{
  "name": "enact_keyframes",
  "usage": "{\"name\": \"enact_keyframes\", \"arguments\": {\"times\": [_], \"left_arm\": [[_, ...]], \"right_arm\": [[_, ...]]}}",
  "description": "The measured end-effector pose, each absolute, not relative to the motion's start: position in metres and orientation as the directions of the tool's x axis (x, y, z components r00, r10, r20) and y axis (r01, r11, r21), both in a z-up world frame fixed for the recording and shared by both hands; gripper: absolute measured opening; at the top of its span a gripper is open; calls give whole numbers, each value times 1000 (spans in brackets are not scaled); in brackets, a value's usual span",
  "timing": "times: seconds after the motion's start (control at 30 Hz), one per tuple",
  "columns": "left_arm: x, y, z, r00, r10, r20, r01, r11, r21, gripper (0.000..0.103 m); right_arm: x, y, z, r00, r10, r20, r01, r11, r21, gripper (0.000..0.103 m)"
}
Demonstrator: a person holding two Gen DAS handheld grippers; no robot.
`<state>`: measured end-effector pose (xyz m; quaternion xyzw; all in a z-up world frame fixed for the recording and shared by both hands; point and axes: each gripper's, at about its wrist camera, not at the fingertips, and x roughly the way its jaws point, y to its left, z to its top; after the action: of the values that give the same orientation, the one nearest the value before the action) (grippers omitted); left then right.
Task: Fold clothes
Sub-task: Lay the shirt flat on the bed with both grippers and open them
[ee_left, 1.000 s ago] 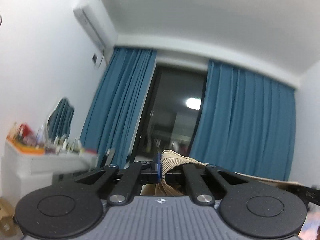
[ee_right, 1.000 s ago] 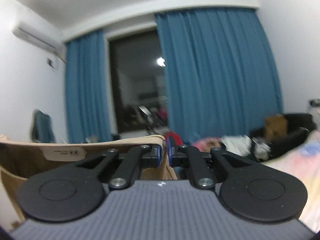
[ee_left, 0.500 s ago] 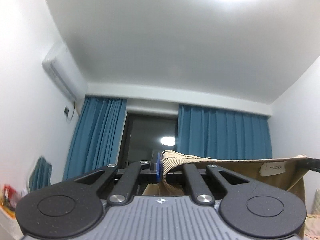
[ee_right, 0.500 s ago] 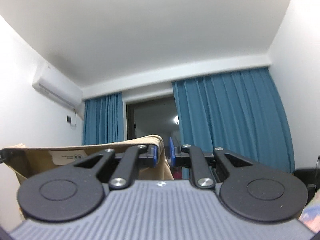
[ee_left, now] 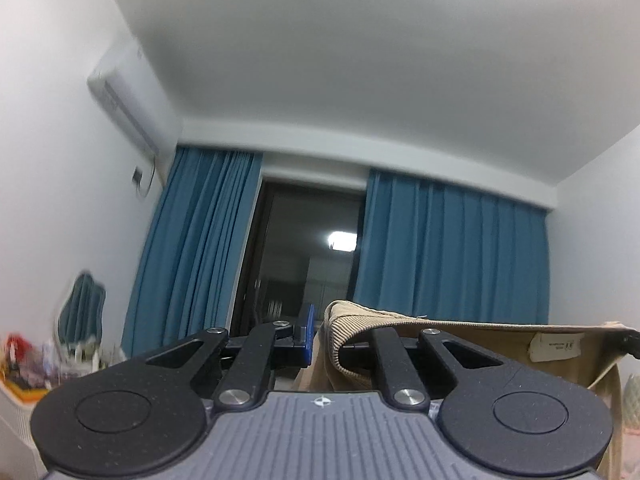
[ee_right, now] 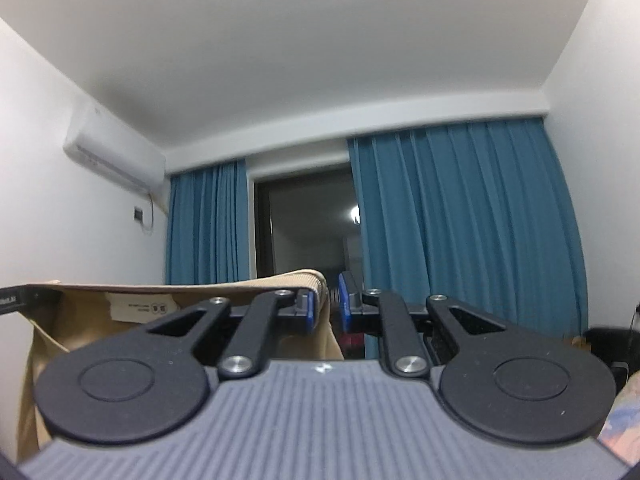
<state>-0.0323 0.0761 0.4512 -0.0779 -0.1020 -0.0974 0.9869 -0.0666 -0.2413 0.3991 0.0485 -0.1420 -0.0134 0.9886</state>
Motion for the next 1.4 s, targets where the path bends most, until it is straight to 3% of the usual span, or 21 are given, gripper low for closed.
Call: {"name": "enact_keyframes", "arguments": {"times": [0.27, 0.5, 0.7, 0.83, 0.93, 1.0, 1.07, 1.17, 1.4], "left_arm": [[164, 69, 308, 987, -161, 4, 160, 974, -162, 12], [343, 61, 114, 959, -194, -208, 132, 951, -279, 17], [449, 56, -45, 901, -174, -397, 80, 967, -242, 18], [506, 54, -122, 829, -174, -532, 71, 975, -209, 25], [526, 52, -152, 785, -165, -597, 78, 983, -168, 32], [529, 48, -157, 777, -155, -610, 114, 988, -105, 46], [523, 40, -156, 763, -148, -629, 153, 987, -47, 79], [510, 30, -148, 754, -125, -645, 190, 981, 32, 91], [433, 34, -89, 773, -157, -615, 219, 975, 27, 97]], "right_arm": [[115, -243, 277, 996, -82, 35, 78, 992, 101, 15], [279, -254, 103, 982, -126, -138, 146, 979, 146, 15], [384, -269, -41, 950, -127, -286, 172, 975, 138, 15], [423, -276, -110, 904, -112, -412, 179, 976, 127, 15], [440, -287, -145, 858, -63, -510, 184, 964, 190, 18], [439, -284, -142, 850, -64, -523, 182, 967, 178, 28], [438, -278, -133, 837, -38, -546, 148, 976, 158, 54], [429, -268, -113, 819, 26, -573, 75, 986, 151, 80], [348, -255, -55, 833, 105, -544, 15, 977, 211, 81]]}}
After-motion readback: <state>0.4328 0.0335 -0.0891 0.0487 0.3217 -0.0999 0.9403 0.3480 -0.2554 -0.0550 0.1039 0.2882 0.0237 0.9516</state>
